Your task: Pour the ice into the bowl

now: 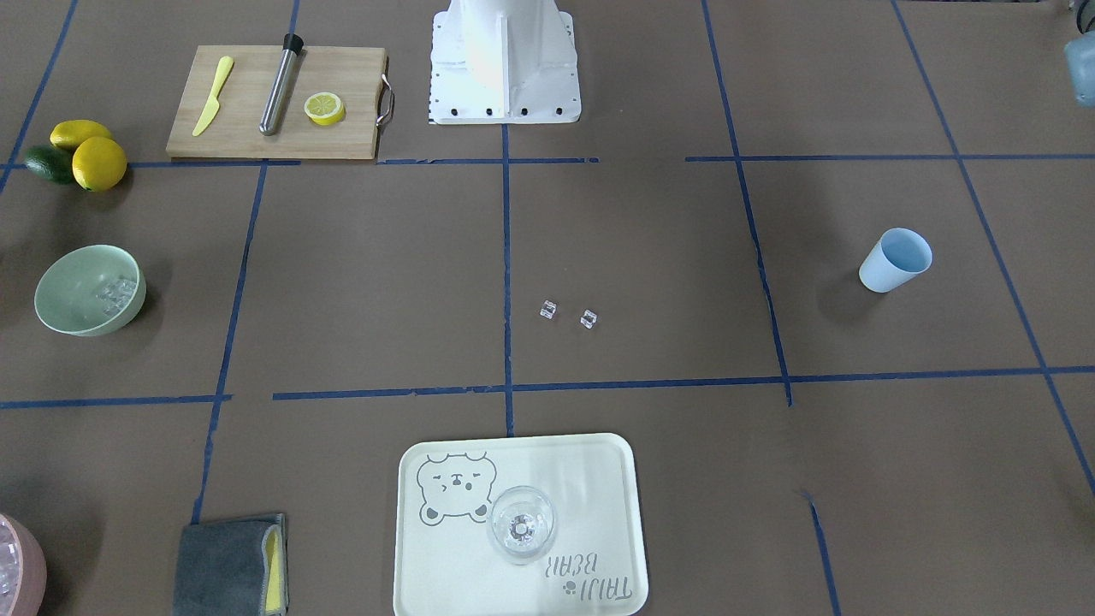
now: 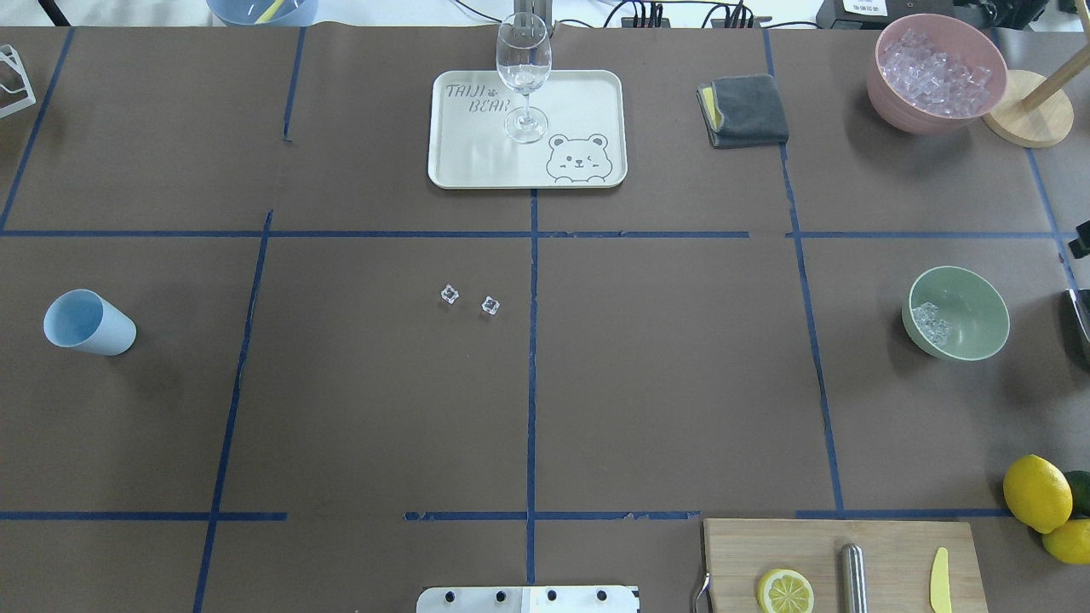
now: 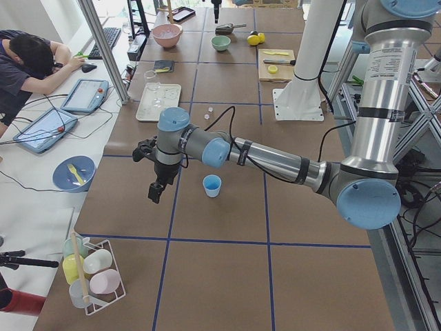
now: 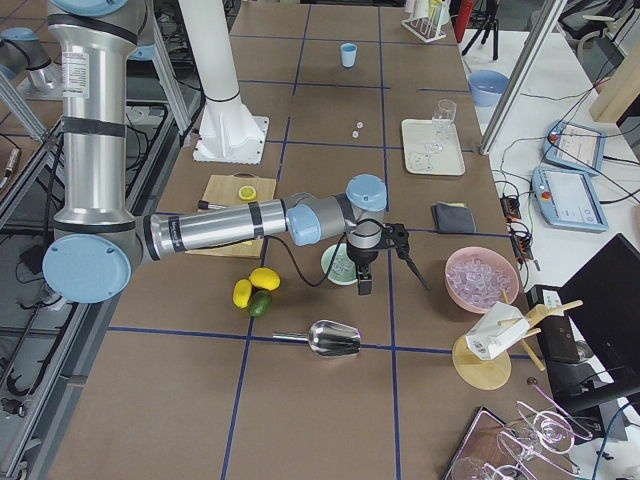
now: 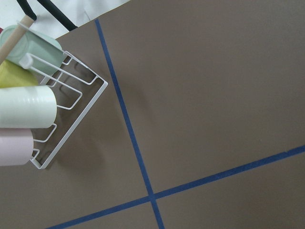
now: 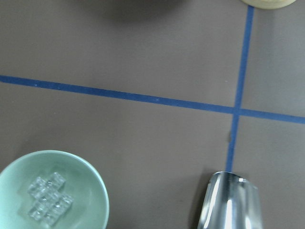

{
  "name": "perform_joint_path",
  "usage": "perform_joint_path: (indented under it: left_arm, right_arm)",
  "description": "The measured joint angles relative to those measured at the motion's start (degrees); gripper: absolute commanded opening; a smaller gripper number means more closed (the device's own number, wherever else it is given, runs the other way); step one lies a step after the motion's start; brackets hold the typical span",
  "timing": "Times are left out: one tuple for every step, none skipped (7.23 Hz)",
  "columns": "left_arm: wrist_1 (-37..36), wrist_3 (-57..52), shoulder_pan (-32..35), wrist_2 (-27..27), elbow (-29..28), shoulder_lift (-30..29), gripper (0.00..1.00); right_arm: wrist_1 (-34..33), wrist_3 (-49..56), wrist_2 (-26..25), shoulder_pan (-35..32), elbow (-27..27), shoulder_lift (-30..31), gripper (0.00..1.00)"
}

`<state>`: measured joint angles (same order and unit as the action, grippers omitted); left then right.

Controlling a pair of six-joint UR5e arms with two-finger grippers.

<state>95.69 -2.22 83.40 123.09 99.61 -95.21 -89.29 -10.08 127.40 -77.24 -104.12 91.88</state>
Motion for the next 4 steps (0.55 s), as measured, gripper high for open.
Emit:
perform_joint_path:
  left_arm:
    - [-1.27, -1.21, 1.45, 1.89, -0.69, 0.21, 1.0]
    - [-2.13, -2.01, 2.96, 4.01, -2.02, 0.49, 1.0]
    - [-2.48, -3.77, 4.78, 6.41, -3.78, 1.51, 1.0]
    - [-2.54, -6.37, 6.36, 8.92, -5.88, 2.97, 1.0]
  right_arm:
    - [-6.54, 7.96, 1.43, -4.42, -0.4, -1.28, 1.0]
    - [-10.17, 13.12, 4.28, -8.28, -0.37, -1.54, 1.0]
    - [-11.62, 15.35, 6.81, -10.76, -0.26, -1.21, 1.0]
    - [-12.08, 16.17, 8.03, -12.03, -0.21, -0.71, 1.0]
